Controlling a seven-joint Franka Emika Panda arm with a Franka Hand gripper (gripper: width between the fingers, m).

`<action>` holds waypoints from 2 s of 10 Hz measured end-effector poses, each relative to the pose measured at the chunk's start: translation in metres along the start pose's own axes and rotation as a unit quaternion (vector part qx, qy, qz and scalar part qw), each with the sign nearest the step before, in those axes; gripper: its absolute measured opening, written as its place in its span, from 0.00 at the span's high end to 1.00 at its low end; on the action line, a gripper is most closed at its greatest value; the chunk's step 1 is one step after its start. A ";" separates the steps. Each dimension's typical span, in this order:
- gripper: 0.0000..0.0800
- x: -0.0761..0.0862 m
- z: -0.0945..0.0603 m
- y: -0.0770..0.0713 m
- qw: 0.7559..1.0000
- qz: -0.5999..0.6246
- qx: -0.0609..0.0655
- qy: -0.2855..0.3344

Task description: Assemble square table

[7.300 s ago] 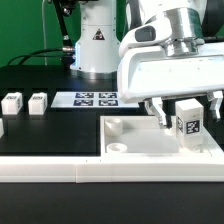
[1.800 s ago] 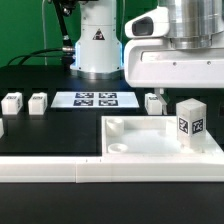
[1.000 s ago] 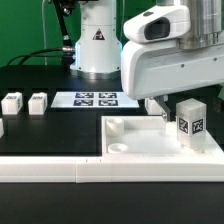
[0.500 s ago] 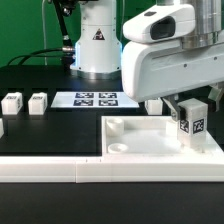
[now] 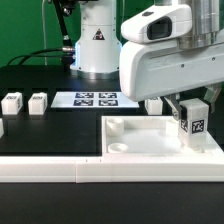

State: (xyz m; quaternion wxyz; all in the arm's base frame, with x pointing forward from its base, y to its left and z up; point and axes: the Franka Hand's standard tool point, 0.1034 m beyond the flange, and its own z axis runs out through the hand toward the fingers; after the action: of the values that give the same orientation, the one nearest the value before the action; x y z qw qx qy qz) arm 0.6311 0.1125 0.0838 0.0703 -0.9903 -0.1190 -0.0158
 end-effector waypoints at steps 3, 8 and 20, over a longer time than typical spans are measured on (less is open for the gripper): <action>0.63 -0.002 0.001 0.001 0.989 0.149 -0.003 0.021; 0.63 -0.002 0.001 0.005 0.913 0.406 0.005 0.031; 0.41 -0.003 0.006 -0.008 0.800 0.599 0.006 0.020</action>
Offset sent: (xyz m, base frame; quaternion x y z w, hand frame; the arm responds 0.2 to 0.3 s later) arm -0.0132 0.0079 -0.0042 0.0009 0.0140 0.2827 0.9591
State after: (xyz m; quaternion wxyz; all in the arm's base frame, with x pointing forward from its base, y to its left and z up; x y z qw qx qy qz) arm 0.6264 0.1199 0.0788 0.0738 -0.8632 0.4994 0.0104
